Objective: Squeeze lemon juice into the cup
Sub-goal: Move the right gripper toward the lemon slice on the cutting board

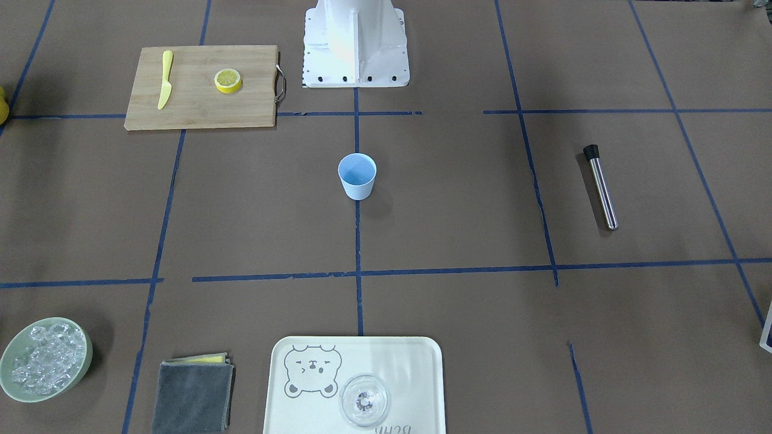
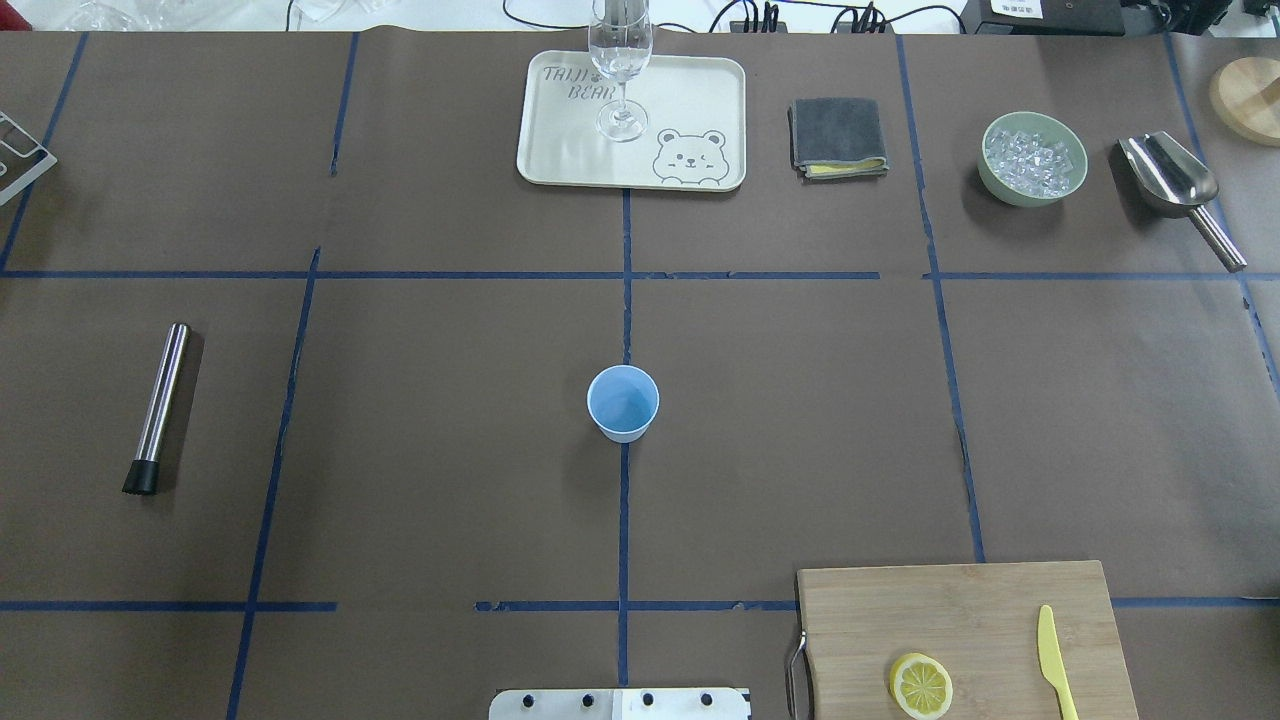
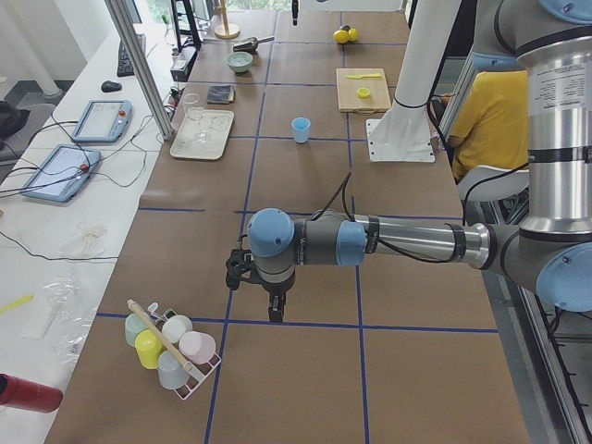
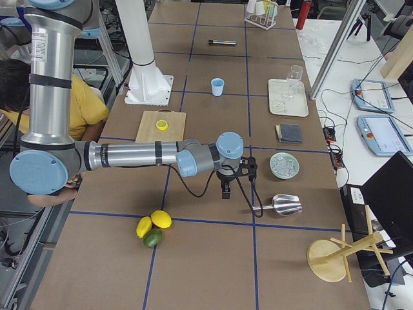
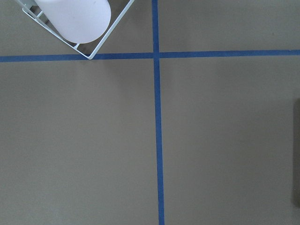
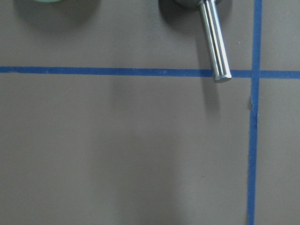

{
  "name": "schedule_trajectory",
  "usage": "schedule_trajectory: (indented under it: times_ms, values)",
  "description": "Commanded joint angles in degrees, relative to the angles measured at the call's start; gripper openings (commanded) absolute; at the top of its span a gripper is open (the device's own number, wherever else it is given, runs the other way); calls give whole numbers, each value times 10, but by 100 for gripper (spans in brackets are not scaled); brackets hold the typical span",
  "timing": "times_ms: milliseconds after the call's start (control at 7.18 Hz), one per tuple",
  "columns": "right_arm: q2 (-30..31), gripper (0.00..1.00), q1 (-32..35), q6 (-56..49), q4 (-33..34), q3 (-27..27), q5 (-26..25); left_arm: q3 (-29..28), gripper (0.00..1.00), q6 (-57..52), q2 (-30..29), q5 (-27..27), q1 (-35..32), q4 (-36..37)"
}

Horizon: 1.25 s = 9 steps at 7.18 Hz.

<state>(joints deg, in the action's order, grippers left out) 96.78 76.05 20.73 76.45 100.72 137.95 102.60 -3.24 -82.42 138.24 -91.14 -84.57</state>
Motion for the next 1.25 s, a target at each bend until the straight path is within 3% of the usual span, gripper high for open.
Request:
schedule_trajectory:
  times_ms: [0, 139, 418, 697, 836, 975, 1114]
  values:
    - [35, 100, -75, 84, -3, 89, 0, 0, 100, -3, 1, 7, -1, -2]
    - [36, 100, -125, 189, -30, 118, 1, 3, 100, 1, 1, 29, -1, -7]
    - [55, 100, -261, 393, -150, 171, -42, -2, 100, -1, 0, 32, 0, -39]
    - [56, 100, -465, 559, -157, 235, -202, -5, 100, 3, 3, 28, 0, -75]
    - [56, 100, -545, 623, -157, 256, -244, -4, 100, 2, 3, 29, 0, -75]
    - [59, 100, -651, 680, -156, 266, -358, 0, 100, 0, 3, 30, 0, -76]
    - [65, 100, -696, 698, -155, 278, -388, 2, 100, 0, 3, 30, 0, -77]
